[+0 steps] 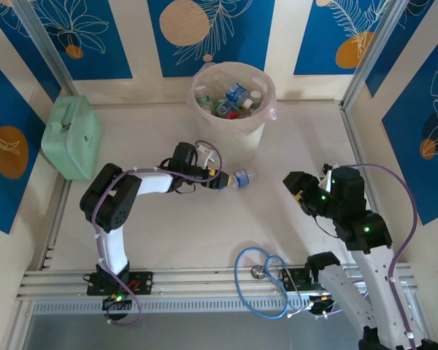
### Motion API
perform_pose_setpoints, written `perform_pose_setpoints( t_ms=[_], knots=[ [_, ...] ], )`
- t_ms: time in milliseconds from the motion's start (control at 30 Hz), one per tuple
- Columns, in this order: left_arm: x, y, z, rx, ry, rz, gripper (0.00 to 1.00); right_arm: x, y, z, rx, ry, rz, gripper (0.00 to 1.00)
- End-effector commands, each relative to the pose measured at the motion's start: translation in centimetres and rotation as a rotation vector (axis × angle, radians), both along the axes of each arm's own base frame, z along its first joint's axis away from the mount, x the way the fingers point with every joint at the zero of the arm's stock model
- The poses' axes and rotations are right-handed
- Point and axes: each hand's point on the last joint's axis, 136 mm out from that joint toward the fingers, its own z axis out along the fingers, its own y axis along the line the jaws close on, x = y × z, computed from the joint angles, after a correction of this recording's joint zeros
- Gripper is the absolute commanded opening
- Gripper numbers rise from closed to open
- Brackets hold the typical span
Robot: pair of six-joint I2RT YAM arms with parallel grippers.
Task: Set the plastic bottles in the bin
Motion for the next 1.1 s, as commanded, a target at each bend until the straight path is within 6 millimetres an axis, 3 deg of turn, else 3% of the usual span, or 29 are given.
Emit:
perform_pose_setpoints(
  t_ms=[0, 233, 567, 767, 933, 1067],
  knots=[
    [-1.6, -0.2, -0.1, 0.052, 0.032, -0.076, 0.88, -0.2, 0.1, 1.2, 0.006, -0.025, 0.011, 0.64],
    [-2.6, -1.4, -0.6, 0.096, 0.057, -0.148, 0.87, -0.3, 0.0, 1.2, 0.006, -0.029, 0.002, 0.64],
    [-8.3, -4.1, 0.7, 0.104, 0.134, -0.312, 0.80, -0.1, 0.1, 0.4, 0.009, -0.010, 0.003, 0.64],
    [-13.3, -6.1, 2.7, 0.086, 0.161, -0.449, 0.80, 0.4, 0.3, -3.1, -0.023, 0.122, 0.015, 0.64],
    [-13.7, -5.5, 6.0, 0.038, 0.115, -0.397, 0.79, 1.6, 1.3, -6.1, -0.066, 0.203, 0.076, 0.64],
    [-13.1, -3.0, 9.4, 0.067, 0.014, -0.268, 0.79, 2.9, 2.3, -8.5, -0.163, 0.257, 0.153, 0.64]
  ],
)
